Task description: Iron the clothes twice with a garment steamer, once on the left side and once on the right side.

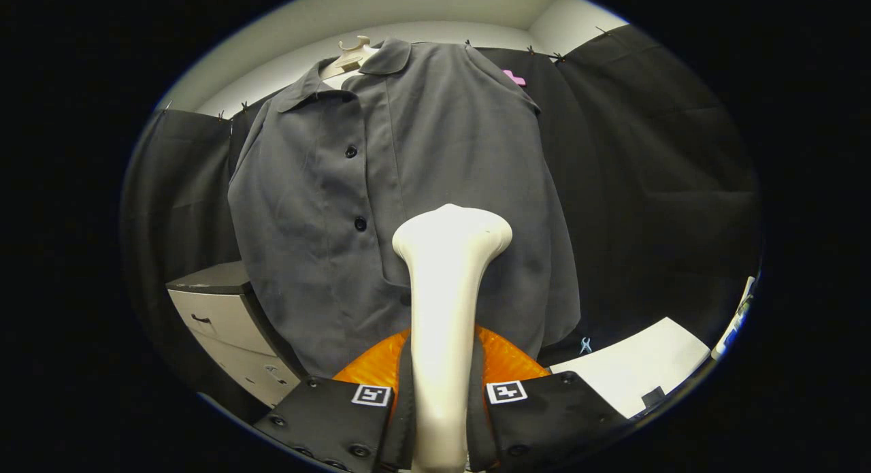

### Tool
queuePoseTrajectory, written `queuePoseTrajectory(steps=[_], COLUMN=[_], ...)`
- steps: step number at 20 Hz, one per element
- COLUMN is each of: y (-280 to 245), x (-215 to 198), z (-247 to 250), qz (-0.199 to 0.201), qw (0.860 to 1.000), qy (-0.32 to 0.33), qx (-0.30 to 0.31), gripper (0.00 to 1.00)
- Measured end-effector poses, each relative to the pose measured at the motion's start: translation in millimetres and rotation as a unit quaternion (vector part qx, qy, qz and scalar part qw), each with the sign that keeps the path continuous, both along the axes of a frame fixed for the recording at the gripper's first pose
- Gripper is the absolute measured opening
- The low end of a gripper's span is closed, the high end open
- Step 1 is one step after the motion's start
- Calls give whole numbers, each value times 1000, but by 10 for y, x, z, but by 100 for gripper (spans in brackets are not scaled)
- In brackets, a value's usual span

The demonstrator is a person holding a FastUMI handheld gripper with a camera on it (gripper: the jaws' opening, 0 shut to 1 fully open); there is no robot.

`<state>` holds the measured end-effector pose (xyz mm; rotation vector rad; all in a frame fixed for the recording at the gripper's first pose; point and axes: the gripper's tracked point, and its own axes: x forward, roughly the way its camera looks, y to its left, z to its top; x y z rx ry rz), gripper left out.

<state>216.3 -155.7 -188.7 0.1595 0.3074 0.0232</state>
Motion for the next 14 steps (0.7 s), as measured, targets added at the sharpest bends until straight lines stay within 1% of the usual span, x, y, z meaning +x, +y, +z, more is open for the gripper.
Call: queuePoseTrajectory(steps=[8, 14], y=[-11, -16], x=[-154, -327], z=[-225, -126], qz=[-2, -9], qw=[1000, 1000], qy=[24, 14], qx=[4, -14], gripper=[37, 37])
